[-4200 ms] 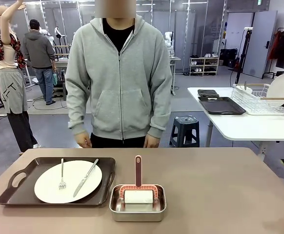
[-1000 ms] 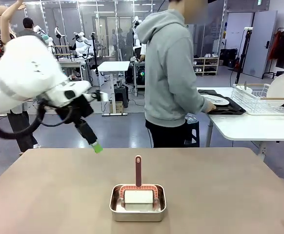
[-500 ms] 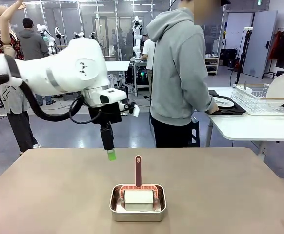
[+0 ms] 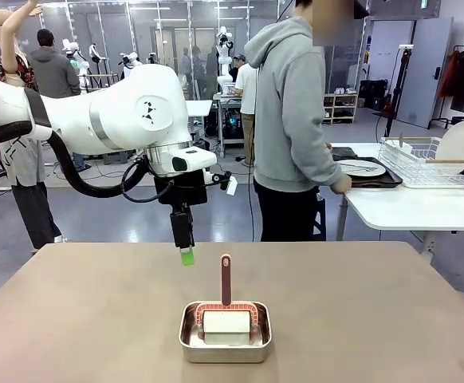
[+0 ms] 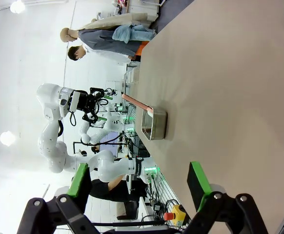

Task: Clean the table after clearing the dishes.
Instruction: When the right (or left) Handle tray is removed, use the right hand (or left hand) to clean the right (or left) side of the table with the Lint Roller.

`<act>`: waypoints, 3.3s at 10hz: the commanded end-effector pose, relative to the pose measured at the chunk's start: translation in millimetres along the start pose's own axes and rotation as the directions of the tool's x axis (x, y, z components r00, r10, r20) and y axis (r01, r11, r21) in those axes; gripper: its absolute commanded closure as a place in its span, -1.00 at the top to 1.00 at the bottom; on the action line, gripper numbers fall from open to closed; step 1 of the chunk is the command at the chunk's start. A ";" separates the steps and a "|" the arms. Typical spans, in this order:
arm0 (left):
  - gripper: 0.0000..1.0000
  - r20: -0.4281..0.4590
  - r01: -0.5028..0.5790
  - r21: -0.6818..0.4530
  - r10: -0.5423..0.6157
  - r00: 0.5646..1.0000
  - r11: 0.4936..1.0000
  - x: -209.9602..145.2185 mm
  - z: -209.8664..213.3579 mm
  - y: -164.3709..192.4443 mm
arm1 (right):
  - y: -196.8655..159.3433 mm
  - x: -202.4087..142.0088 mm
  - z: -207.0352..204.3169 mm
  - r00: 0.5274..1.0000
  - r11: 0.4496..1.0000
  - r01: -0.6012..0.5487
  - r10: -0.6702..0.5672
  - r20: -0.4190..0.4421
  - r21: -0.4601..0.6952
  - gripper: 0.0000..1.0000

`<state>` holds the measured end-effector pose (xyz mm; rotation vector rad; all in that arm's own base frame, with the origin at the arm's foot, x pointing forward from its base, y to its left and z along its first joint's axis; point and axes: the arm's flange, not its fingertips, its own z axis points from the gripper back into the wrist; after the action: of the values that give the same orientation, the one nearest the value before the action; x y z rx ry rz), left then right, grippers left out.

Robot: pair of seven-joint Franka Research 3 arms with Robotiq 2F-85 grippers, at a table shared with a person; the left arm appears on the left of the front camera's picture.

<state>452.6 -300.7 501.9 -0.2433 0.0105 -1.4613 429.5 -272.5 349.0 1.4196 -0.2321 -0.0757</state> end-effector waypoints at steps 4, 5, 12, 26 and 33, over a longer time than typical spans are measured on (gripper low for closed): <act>1.00 -0.027 0.001 0.020 0.000 1.000 1.000 6.8 -10.5 8.9 | 5.0 -0.7 -0.6 1.000 1.000 -0.008 0.008 -0.002 0.004 1.00; 1.00 -0.025 -0.006 0.024 0.006 1.000 1.000 10.7 -18.4 17.2 | 5.0 -0.7 -0.6 1.000 1.000 -0.008 0.008 -0.002 0.004 1.00; 1.00 -0.073 0.013 -0.062 -0.018 0.997 0.998 48.7 -73.5 54.2 | 5.0 -0.7 -0.6 1.000 1.000 -0.008 0.008 -0.002 0.004 1.00; 1.00 -0.108 0.060 -0.150 -0.077 0.991 0.987 87.9 -89.7 64.8 | 5.0 -0.7 -0.6 1.000 1.000 -0.008 0.008 -0.002 0.004 1.00; 1.00 -0.133 0.045 -0.183 -0.070 0.989 0.982 81.5 -98.8 72.9 | 5.0 -0.7 -0.6 1.000 1.000 -0.008 0.008 -0.002 0.004 1.00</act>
<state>515.2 -390.5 404.0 -0.3095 0.2336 -1.5329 429.5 -272.5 349.1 1.4196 -0.2322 -0.0756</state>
